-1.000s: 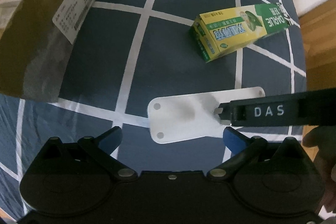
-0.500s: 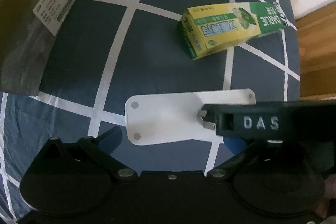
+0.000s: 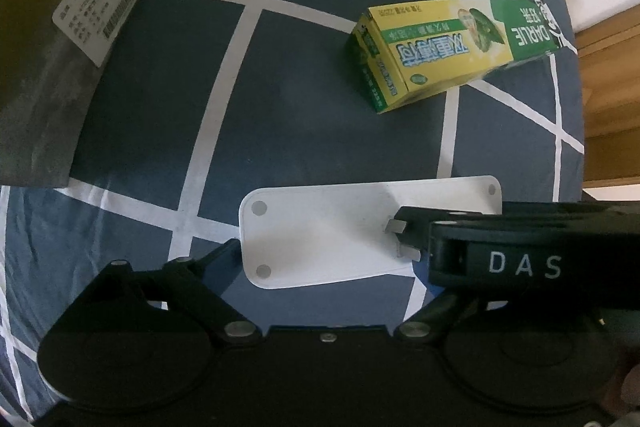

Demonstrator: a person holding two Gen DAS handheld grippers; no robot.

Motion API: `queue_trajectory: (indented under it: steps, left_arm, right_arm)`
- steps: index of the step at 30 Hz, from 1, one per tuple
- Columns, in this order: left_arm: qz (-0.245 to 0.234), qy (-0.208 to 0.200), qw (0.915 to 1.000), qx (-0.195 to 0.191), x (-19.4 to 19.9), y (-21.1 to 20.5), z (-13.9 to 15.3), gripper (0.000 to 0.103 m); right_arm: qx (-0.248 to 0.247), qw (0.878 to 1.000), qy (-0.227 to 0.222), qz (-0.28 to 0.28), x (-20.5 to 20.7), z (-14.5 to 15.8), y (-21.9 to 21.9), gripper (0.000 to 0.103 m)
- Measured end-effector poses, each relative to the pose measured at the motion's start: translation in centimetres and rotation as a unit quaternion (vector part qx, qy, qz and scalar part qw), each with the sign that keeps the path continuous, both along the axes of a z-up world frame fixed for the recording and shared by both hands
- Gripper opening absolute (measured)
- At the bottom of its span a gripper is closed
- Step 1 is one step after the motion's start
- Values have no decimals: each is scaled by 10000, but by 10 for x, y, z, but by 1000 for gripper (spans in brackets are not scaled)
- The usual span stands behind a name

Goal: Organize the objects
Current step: 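Lift the power strip with both grippers and carry it toward the box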

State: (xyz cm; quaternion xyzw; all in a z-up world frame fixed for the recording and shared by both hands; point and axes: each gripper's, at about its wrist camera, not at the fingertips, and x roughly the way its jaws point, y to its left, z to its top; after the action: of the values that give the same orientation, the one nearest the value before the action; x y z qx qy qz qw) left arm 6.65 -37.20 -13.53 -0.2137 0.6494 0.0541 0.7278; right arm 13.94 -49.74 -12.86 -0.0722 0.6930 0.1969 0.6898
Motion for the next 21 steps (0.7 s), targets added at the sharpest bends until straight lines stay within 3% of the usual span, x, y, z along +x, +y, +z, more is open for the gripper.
queue_trajectory:
  steps: [9, 21]
  left_arm:
    - [-105, 20, 9999, 69, -1, -1, 9, 90]
    - [-243, -335, 9982, 442, -26, 12, 59, 90]
  right_arm:
    - [117, 9998, -58, -135, -6, 4, -3, 80]
    - [497, 9975, -434, -255, -35, 50, 8, 79]
